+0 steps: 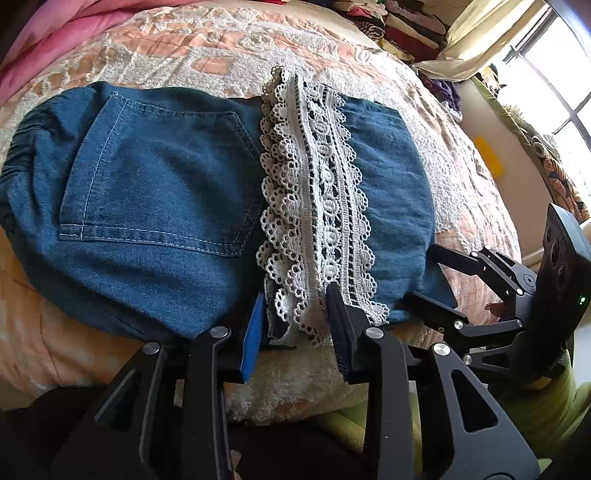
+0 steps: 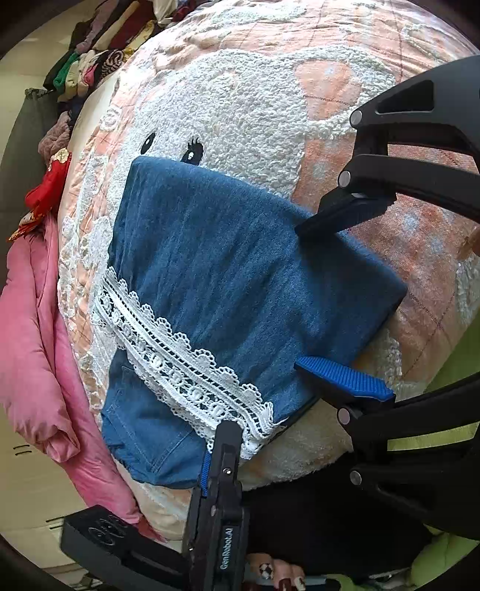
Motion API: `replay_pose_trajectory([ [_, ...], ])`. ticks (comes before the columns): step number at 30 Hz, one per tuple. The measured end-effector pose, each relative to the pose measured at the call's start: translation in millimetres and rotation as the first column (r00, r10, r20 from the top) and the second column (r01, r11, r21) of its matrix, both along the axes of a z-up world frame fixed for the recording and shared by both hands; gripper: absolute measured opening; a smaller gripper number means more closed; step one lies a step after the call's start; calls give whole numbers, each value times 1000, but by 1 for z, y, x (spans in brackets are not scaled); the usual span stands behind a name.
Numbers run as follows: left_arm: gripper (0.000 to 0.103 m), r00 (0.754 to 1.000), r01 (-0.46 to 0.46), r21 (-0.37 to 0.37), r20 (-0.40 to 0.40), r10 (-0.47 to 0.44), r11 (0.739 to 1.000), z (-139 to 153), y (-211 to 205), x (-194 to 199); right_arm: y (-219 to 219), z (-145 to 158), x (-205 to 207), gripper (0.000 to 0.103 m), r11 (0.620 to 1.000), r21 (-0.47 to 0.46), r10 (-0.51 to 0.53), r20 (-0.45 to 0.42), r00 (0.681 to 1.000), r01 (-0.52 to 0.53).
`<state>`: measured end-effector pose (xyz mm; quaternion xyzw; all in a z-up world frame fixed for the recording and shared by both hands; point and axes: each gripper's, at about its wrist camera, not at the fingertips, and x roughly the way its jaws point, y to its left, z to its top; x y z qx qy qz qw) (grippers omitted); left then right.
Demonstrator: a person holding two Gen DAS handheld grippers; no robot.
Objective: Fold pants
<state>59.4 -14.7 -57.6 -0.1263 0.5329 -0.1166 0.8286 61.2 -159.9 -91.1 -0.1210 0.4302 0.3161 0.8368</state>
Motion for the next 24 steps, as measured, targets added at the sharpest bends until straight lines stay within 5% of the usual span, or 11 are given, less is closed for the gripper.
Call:
replay_pose_trajectory([
  [9,31,1000,-2,-2,13,2,1000,2,1,-3,-11,14,-2,67,999,49,-25,7,1000,25],
  [24,57,991,-42,67,128,33,997,32,5,-22,-25,37,-2,95,990,109,-92,50,995,86],
])
